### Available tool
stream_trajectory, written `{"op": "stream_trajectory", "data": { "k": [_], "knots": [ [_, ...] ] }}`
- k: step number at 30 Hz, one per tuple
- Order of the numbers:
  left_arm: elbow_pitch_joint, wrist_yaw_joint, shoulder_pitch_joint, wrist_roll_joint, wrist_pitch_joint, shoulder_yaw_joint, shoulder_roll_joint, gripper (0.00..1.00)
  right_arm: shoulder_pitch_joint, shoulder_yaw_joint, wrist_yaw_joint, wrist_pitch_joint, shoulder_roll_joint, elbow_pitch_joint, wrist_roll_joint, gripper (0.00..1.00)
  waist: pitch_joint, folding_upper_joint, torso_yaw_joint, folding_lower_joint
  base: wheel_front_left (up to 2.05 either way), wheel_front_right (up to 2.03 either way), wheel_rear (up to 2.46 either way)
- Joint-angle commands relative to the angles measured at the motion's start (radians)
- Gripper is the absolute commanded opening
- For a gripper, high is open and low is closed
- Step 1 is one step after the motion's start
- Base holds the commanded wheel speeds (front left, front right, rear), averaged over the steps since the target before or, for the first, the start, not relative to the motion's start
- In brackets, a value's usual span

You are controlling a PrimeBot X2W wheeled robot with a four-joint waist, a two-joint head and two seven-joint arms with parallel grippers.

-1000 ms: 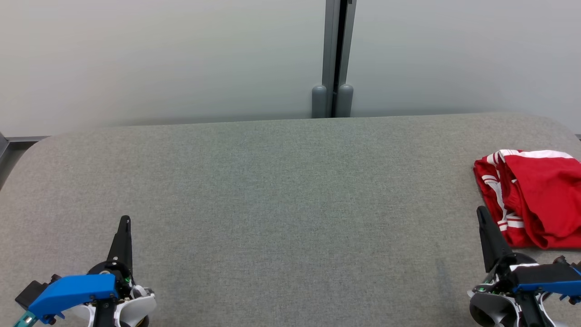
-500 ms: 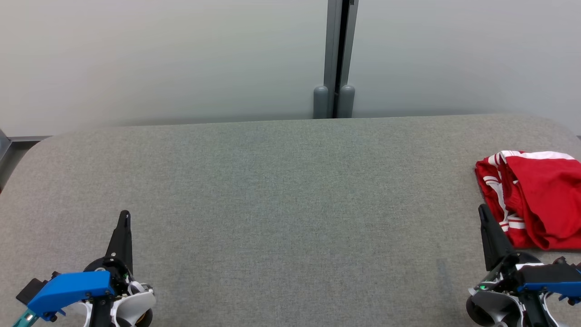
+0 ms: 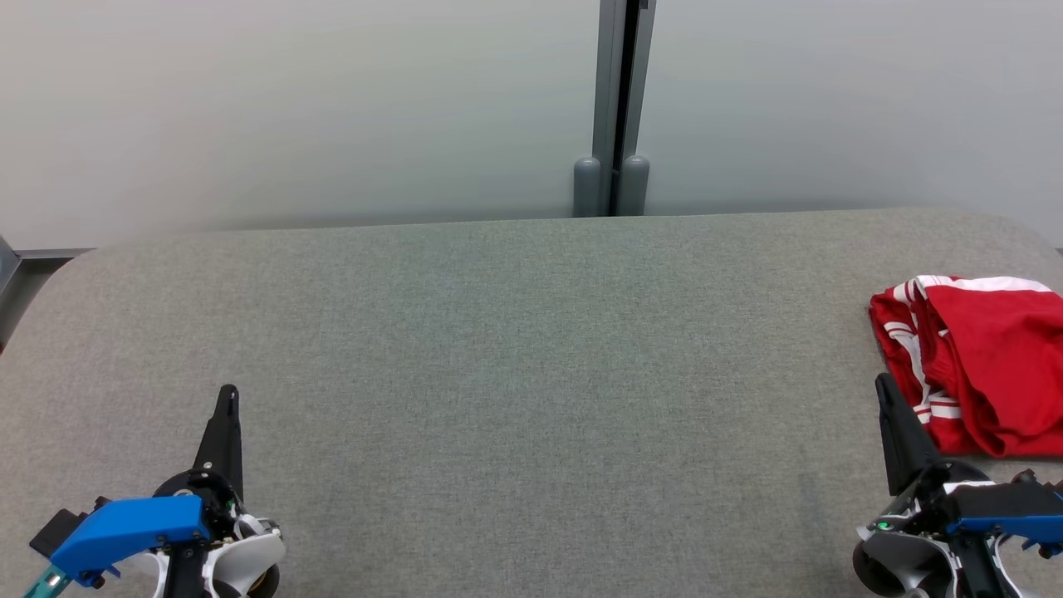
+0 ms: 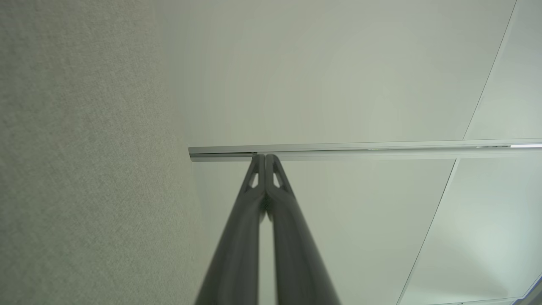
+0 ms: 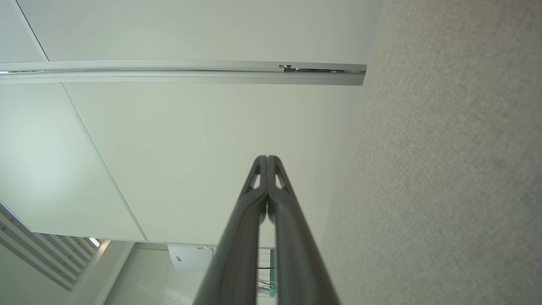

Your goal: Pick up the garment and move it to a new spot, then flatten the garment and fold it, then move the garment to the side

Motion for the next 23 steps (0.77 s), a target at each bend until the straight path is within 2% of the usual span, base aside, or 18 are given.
{"op": "stream_trajectory", "data": {
  "k": [1,23],
  "knots": [
    [-0.004,-0.004,-0.009,-0.003,0.004,0.002,-0.002,0.00,0.013,-0.002,0.001,0.003,0.001,-0.003,0.002,0.00,0.000,0.0000,0.000,0.0000,0.00,0.00,0.00],
    [-0.004,-0.004,-0.009,-0.003,0.004,0.001,-0.002,0.00,0.013,-0.002,0.001,0.002,0.002,-0.003,0.003,0.00,0.000,0.0000,0.000,0.0000,0.00,0.00,0.00]
  ]
}}
